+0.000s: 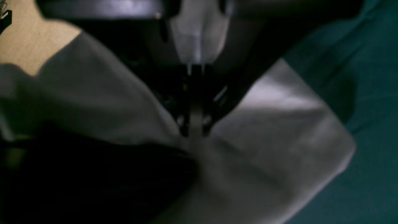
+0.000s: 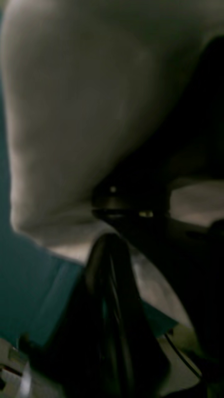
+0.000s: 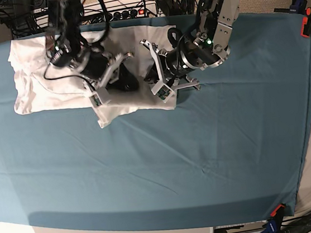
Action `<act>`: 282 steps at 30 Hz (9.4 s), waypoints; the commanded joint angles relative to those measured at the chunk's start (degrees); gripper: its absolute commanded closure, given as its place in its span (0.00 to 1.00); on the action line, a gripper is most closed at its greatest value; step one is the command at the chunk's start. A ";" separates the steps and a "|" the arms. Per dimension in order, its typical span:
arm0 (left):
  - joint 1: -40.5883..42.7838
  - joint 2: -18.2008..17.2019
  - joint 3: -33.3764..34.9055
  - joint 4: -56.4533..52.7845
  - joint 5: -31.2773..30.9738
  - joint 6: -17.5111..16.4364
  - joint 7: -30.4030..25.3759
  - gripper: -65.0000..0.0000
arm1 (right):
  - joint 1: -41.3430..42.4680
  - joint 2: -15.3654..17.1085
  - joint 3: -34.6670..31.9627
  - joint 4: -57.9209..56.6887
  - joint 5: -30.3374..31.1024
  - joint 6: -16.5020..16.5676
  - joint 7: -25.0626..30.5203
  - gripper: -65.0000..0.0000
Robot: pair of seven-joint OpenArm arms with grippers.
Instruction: Fold the T-shirt properly
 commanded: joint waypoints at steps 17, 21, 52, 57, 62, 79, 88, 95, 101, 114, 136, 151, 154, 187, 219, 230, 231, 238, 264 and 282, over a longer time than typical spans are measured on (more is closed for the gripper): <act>2.47 0.31 -0.07 0.87 -0.55 -1.07 -0.72 1.00 | 5.09 0.33 1.97 -1.49 -1.36 0.43 -0.61 1.00; 4.17 0.31 -0.07 0.87 0.52 -1.05 -0.63 1.00 | 5.09 1.64 4.24 -1.49 -1.46 0.43 -0.50 1.00; 4.81 0.33 -0.07 0.87 1.99 -1.03 -0.70 1.00 | 5.20 11.85 14.86 9.73 14.01 -0.70 -6.69 1.00; 5.14 0.31 -0.07 0.85 2.01 -1.03 -0.68 1.00 | 1.64 6.34 17.55 13.84 22.80 0.43 -8.55 1.00; 5.11 0.33 -0.07 0.85 2.01 -1.03 -0.92 1.00 | -3.13 1.40 16.33 13.84 28.28 0.43 -10.34 1.00; 5.11 0.31 -0.07 0.85 2.01 -1.05 -1.09 1.00 | -16.02 1.09 3.78 13.84 23.23 -1.97 -11.23 1.00; 5.11 0.31 -0.07 0.85 2.01 -1.05 -1.09 1.00 | -17.81 1.25 8.26 13.84 14.51 -7.37 -9.97 1.00; 5.09 0.31 -0.07 0.85 2.01 -1.05 -1.11 1.00 | -17.81 4.55 14.12 13.84 7.74 -11.98 -9.46 1.00; 5.09 0.31 -0.07 0.85 2.01 -1.05 -1.14 1.00 | -17.77 8.02 18.36 14.45 7.48 -13.49 -8.35 1.00; 5.09 0.31 -0.07 0.85 2.01 -1.05 -1.11 1.00 | -17.77 8.85 38.73 34.88 7.72 -11.89 -5.25 1.00; 5.07 0.31 -0.07 0.85 2.01 -1.05 -1.14 1.00 | -3.17 29.44 52.09 -19.52 31.43 -2.45 -19.32 0.50; 5.05 0.31 -0.07 0.85 1.99 -1.07 -1.55 1.00 | -1.86 33.88 46.58 -40.85 47.04 0.43 -25.70 0.50; 4.92 0.31 -0.07 0.85 1.99 -1.07 -1.53 1.00 | 0.04 33.51 43.78 -40.94 47.01 0.43 -25.66 0.50; 4.79 0.31 -0.07 0.85 1.99 -1.05 -1.51 1.00 | 5.84 28.50 32.59 -39.78 46.34 0.43 -26.37 1.00; 4.98 0.31 -0.07 0.87 2.03 -1.05 -1.51 1.00 | -11.91 10.51 16.52 24.59 24.33 0.43 -14.53 1.00; 3.82 0.31 -0.07 6.80 1.07 -1.05 -0.46 1.00 | -10.95 2.14 2.58 24.59 9.53 0.43 -7.43 1.00; 3.82 0.31 -0.07 7.69 0.24 -1.05 0.13 1.00 | -10.93 1.33 1.92 24.59 8.55 0.43 -7.04 1.00; 4.68 0.15 -0.07 13.77 -1.68 -1.07 2.21 1.00 | -10.78 -1.11 -1.57 24.59 3.19 0.43 -4.44 1.00; 10.97 -10.95 -0.07 23.50 0.70 -1.11 3.41 1.00 | -2.36 -5.92 -9.79 10.97 -6.43 -3.48 -0.90 1.00; 12.07 -10.97 -0.07 23.50 1.64 -1.27 3.23 1.00 | 0.83 -5.77 -9.75 11.52 9.79 0.43 -3.32 0.72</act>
